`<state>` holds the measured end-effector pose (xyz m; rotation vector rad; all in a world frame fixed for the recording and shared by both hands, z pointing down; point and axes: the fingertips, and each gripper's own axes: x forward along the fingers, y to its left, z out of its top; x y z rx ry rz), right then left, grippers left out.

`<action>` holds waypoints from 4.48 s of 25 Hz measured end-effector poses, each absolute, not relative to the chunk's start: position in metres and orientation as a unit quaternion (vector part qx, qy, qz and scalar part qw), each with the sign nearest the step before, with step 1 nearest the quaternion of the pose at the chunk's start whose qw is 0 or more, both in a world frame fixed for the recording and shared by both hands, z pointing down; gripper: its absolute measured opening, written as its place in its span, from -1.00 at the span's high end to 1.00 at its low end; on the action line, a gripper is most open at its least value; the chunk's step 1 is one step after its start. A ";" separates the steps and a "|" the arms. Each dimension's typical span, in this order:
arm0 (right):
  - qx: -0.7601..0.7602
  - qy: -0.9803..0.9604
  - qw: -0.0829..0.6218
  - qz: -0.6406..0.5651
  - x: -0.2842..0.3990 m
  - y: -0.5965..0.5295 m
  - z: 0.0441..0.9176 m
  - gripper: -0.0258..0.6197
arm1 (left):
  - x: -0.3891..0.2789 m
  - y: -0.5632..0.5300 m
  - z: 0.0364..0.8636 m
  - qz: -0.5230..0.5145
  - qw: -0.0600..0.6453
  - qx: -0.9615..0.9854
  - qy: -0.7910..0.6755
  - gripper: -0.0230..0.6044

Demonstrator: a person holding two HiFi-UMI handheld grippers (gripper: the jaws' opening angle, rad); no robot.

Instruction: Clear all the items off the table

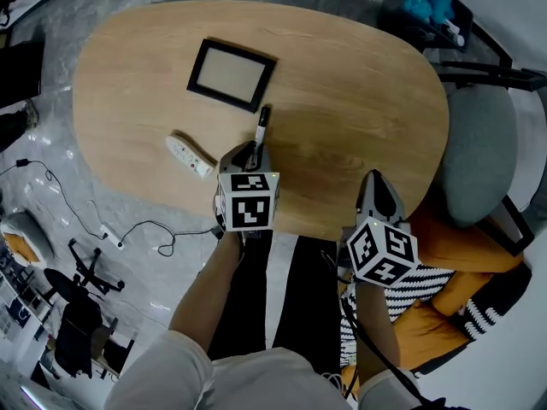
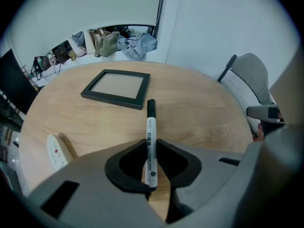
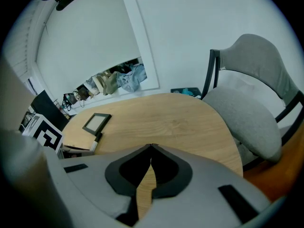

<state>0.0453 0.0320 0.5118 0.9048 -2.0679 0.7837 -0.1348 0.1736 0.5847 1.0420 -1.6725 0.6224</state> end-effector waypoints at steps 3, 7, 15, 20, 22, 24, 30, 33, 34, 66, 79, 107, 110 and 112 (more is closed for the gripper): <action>0.358 -0.804 0.361 0.309 0.046 0.030 0.511 0.84 | -0.135 0.174 0.585 0.261 0.517 0.433 -0.690 0.70; 0.375 -0.798 0.351 0.316 0.055 0.024 0.504 0.84 | -0.135 0.168 0.577 0.257 0.520 0.443 -0.683 0.71; 0.433 -0.775 0.323 0.329 0.107 -0.002 0.489 0.84 | -0.101 0.122 0.549 0.263 0.495 0.489 -0.668 0.71; 0.490 -0.747 0.292 0.342 0.160 -0.016 0.481 0.85 | -0.048 0.086 0.536 0.294 0.474 0.543 -0.627 0.71; 0.512 -0.733 0.279 0.350 0.185 -0.022 0.479 0.84 | -0.018 0.070 0.532 0.312 0.461 0.568 -0.606 0.71; 0.534 -0.718 0.266 0.357 0.211 -0.027 0.479 0.84 | 0.010 0.053 0.529 0.320 0.452 0.591 -0.587 0.71; 0.578 -0.688 0.238 0.368 0.257 -0.035 0.481 0.84 | 0.064 0.022 0.535 0.333 0.436 0.630 -0.549 0.71; 0.587 -0.679 0.229 0.377 0.279 -0.042 0.485 0.84 | 0.088 0.005 0.534 0.338 0.432 0.640 -0.539 0.71; 0.589 -0.677 0.226 0.380 0.284 -0.044 0.487 0.85 | 0.096 -0.002 0.534 0.338 0.430 0.643 -0.536 0.71; 0.610 -0.666 0.177 0.391 0.356 -0.236 0.535 0.84 | 0.191 -0.282 0.593 0.406 0.354 0.673 -0.507 0.70; 0.613 -0.660 0.179 0.396 0.364 -0.223 0.540 0.85 | 0.192 -0.285 0.602 0.396 0.368 0.676 -0.500 0.67; 0.569 -0.702 0.215 0.370 0.278 -0.184 0.500 0.84 | 0.107 -0.163 0.514 0.268 0.409 0.669 -0.560 0.57; 0.539 -0.724 0.224 0.367 0.235 -0.164 0.489 0.84 | 0.071 -0.115 0.507 0.278 0.402 0.648 -0.584 0.66; 0.514 -0.743 0.232 0.361 0.201 -0.148 0.483 0.84 | 0.047 -0.086 0.501 0.273 0.407 0.631 -0.602 0.72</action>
